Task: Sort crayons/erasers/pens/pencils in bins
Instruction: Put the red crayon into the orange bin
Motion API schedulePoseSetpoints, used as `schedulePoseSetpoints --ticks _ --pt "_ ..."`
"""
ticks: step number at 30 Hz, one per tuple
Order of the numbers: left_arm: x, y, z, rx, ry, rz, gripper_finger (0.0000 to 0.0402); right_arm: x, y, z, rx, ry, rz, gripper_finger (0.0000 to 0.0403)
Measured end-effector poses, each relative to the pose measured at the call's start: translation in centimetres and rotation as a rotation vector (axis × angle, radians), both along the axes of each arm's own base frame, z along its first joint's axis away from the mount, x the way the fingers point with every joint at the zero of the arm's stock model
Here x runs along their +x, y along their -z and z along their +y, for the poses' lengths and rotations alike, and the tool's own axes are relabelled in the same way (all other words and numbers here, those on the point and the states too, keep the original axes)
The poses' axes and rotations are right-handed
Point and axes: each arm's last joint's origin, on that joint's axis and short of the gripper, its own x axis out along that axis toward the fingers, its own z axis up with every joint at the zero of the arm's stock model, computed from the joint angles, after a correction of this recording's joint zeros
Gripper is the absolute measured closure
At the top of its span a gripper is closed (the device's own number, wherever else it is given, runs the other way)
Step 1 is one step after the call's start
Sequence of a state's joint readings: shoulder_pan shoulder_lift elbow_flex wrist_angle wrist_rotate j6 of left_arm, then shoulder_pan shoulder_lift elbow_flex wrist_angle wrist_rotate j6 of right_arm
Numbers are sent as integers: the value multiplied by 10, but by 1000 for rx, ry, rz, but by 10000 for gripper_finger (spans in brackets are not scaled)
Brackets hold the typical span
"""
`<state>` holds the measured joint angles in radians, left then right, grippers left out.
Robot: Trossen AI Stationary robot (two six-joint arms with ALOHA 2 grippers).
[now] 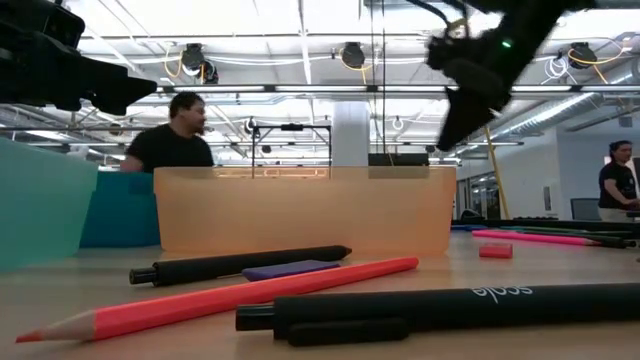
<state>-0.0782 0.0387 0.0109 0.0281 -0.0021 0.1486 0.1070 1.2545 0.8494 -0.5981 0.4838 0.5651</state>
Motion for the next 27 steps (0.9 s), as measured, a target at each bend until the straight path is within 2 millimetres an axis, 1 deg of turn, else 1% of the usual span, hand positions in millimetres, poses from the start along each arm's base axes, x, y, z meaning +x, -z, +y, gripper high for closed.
schedulePoseSetpoints --ticks 3,5,7,12,16,18,20,22,24,27 --pt "0 0 0 0 0 0 128 -25 8 -3 109 94 43 237" --pt "0 0 0 0 0 0 128 -33 10 2 153 133 93 242" --pt "0 0 0 0 0 0 128 -38 14 13 190 133 138 251" --pt "0 0 0 0 0 1 128 -42 22 49 313 90 172 277" --pt "0 0 0 0 0 0 128 -51 27 81 459 100 238 290" --pt "0 0 0 0 0 0 128 -55 26 97 506 120 274 292" --pt "0 0 0 0 0 0 128 -57 19 116 513 137 286 293" --pt "0 0 0 0 0 0 128 -58 12 134 513 178 318 293" --pt "0 0 0 0 0 0 128 -60 9 152 524 242 387 294" --pt "0 0 0 0 0 0 128 -68 15 174 538 338 530 293"
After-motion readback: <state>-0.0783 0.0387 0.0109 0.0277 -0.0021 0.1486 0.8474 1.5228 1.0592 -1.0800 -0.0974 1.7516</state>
